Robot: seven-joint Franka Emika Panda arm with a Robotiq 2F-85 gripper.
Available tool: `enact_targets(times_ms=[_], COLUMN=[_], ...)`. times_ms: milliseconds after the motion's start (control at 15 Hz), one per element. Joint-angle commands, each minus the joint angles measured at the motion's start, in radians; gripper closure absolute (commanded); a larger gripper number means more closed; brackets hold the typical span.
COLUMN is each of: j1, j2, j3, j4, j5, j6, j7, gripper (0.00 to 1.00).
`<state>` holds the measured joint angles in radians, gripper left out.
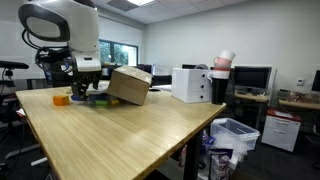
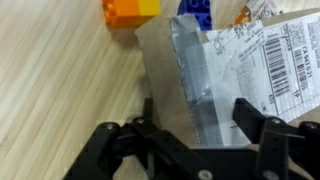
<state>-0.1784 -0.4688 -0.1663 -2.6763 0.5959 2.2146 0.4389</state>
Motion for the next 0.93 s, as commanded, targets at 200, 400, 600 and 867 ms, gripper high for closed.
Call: enact_targets(times_ms=[200, 400, 600, 867], j1=[-0.015, -0.017, -0.020, -0.024], j2=[-0.051, -0.067, -0.086, -0.106], j3=[0.011, 0.015, 0.021, 0.032], j4=[-0.040, -0.047, -0.051, -0.047], j5=[0.049, 0.050, 0.040, 0.020], j6=[0.010, 0.011, 0.004, -0.024], j7=[-0.007, -0.006, 0.000, 0.014], gripper=[0.63, 0.79, 0.96, 0.99])
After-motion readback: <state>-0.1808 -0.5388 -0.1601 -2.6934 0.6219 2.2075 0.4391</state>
